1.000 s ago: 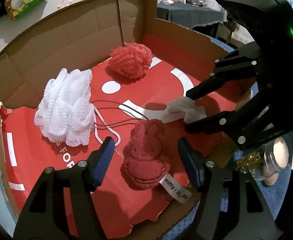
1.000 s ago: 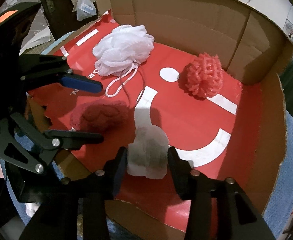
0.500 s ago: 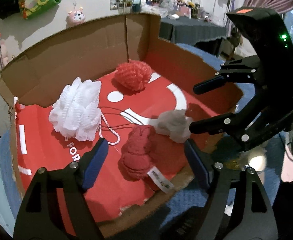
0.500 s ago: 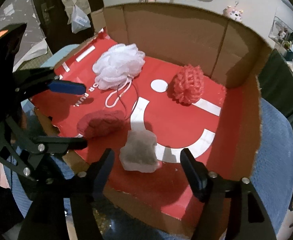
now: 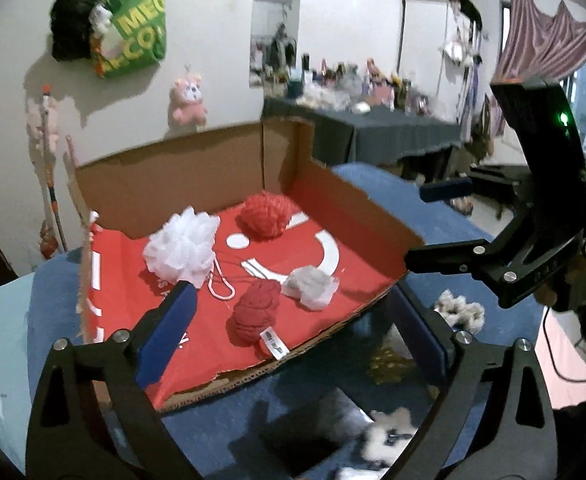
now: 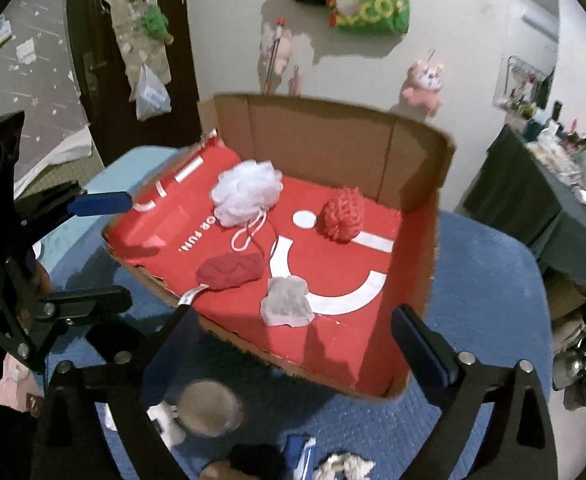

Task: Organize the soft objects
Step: 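Lower both items onto the box floor and open both tools, then withdraw both open tools from the box toward the items on the bed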

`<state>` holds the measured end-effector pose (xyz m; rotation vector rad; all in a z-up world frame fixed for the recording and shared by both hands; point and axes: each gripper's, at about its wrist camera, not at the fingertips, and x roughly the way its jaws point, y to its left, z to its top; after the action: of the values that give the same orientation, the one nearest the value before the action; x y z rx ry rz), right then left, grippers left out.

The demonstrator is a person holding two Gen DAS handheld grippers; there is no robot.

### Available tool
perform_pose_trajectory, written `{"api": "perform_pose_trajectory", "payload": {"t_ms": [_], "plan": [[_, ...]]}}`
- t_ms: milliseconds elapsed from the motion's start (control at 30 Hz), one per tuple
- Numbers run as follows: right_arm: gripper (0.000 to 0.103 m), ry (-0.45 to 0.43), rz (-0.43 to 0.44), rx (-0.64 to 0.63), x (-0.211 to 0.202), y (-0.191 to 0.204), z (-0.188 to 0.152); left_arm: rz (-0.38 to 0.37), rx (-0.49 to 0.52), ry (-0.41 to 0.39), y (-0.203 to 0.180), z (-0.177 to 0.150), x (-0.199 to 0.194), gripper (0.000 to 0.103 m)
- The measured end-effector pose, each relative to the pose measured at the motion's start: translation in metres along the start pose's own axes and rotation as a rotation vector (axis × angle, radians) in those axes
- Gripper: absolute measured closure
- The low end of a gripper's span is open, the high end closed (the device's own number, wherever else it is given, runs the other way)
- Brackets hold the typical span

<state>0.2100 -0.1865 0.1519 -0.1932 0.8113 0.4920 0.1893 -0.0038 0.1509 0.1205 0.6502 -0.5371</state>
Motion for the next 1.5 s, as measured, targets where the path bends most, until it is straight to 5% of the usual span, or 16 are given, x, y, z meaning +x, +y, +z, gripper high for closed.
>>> {"api": "perform_pose_trajectory", "payload": {"t_ms": [533, 900, 1200, 1500], "plan": [[0.0, -0.263, -0.119, 0.006, -0.109, 0.052, -0.051, 0.092, -0.101, -0.236, -0.037, -0.033, -0.092, 0.001], [0.0, -0.37, -0.233, 0.001, -0.14, 0.092, -0.112, 0.162, -0.094, -0.36, -0.084, -0.076, -0.132, 0.0], [0.0, -0.4, -0.284, 0.07, -0.128, 0.101, -0.157, 0.237, -0.146, -0.357, -0.092, -0.112, -0.129, 0.0], [0.0, -0.342, -0.253, 0.15, -0.093, 0.089, -0.187, 0.275, -0.17, -0.253, -0.094, -0.151, -0.095, 0.0]]}}
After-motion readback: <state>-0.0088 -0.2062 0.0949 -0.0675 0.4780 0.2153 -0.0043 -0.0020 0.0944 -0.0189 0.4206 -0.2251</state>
